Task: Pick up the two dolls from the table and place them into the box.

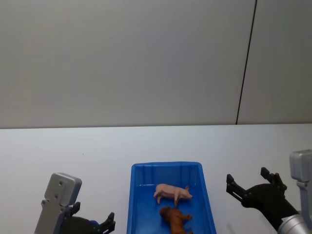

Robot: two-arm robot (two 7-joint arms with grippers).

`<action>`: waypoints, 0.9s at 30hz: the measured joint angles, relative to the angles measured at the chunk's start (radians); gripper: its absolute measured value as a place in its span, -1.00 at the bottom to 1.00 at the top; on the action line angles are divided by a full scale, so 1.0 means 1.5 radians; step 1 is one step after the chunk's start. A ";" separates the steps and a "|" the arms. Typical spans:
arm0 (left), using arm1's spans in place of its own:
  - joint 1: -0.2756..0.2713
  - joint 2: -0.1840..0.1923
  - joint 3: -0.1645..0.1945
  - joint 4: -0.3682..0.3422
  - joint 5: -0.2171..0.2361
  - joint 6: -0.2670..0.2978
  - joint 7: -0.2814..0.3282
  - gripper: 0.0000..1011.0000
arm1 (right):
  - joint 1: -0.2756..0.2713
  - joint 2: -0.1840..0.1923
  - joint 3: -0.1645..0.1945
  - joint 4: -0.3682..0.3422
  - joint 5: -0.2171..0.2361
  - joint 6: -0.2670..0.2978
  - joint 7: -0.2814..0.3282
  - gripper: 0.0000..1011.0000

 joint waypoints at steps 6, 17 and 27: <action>0.005 -0.003 0.001 0.010 -0.002 0.009 -0.010 0.98 | 0.000 0.000 0.000 0.000 0.000 0.000 0.000 0.98; 0.003 -0.015 0.005 0.047 0.007 0.022 -0.032 0.47 | 0.000 0.000 0.000 0.000 0.000 0.000 0.000 0.98; 0.000 -0.024 0.006 0.078 0.019 0.024 -0.042 -0.15 | 0.000 0.000 0.000 0.000 0.000 0.000 0.000 0.98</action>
